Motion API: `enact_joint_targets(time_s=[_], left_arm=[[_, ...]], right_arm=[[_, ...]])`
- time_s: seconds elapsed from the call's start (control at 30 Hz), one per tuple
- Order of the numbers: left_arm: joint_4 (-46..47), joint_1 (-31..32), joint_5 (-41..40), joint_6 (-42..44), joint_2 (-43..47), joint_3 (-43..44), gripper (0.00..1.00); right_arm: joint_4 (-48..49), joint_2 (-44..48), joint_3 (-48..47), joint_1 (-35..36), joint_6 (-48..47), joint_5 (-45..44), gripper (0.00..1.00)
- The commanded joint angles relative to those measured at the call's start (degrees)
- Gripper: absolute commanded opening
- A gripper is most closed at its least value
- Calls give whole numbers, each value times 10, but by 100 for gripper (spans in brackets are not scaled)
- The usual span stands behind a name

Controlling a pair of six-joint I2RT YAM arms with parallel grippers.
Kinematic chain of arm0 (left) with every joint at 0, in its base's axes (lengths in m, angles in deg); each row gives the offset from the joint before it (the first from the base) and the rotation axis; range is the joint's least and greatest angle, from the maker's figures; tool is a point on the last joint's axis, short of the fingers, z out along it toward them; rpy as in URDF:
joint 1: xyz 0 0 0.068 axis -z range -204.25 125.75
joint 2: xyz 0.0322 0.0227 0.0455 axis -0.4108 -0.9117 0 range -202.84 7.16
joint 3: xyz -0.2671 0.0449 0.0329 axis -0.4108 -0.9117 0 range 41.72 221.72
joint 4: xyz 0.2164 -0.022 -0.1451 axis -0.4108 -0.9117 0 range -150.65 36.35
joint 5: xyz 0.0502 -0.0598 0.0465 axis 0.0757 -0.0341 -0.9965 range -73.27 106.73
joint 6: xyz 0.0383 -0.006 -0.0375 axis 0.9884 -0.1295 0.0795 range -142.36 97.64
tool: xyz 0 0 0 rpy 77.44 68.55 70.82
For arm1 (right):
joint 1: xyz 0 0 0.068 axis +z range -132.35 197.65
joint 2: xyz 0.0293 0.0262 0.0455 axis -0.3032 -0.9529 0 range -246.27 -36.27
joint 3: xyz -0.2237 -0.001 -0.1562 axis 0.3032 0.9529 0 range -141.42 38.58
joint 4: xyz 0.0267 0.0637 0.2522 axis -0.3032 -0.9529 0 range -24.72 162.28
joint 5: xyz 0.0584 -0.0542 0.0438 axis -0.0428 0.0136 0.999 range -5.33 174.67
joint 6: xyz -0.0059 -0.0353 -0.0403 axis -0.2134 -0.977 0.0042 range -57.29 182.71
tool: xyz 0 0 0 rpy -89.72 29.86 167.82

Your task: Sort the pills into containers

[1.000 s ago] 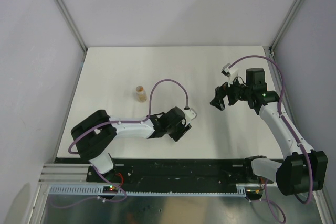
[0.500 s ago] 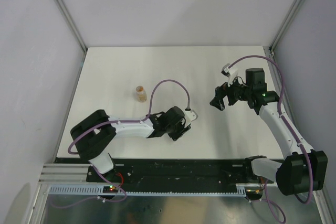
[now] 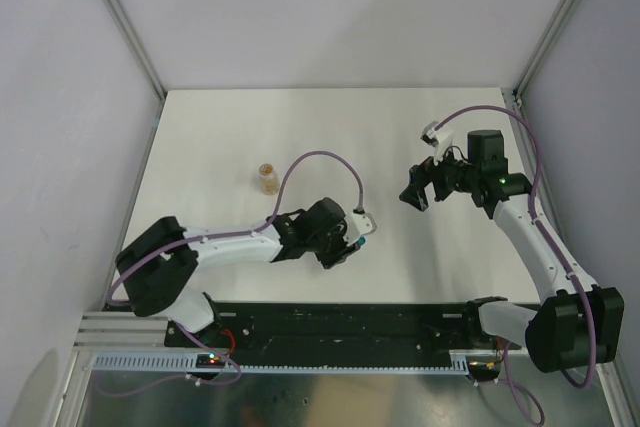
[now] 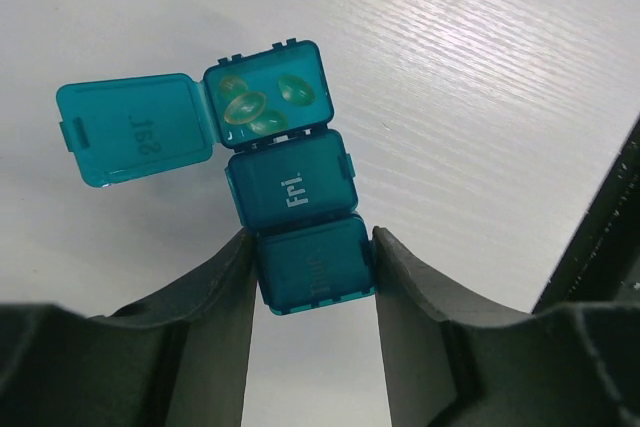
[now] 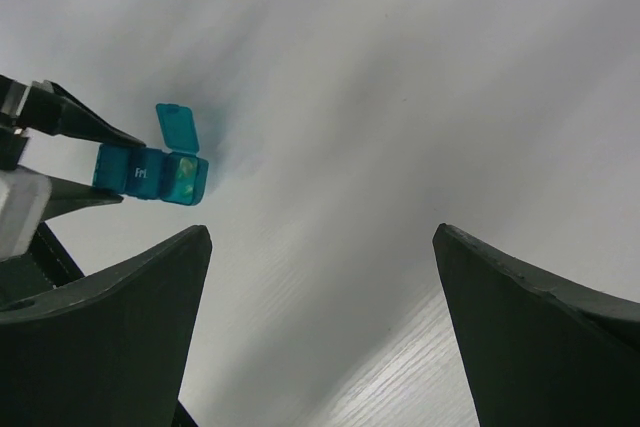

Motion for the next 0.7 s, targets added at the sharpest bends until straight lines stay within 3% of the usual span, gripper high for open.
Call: enact_joint_targets(time_s=[0.0, 0.37, 0.67], left_arm=[[-28, -2, 35, 50, 52, 13, 1], [-167, -2, 107, 135, 123, 93, 0], [-247, -1, 131, 171, 119, 169, 0]], right_arm=[[9, 3, 1, 2, 4, 16, 99], [-10, -29, -35, 46, 15, 41, 99], [-10, -94, -83, 80, 15, 76, 99]])
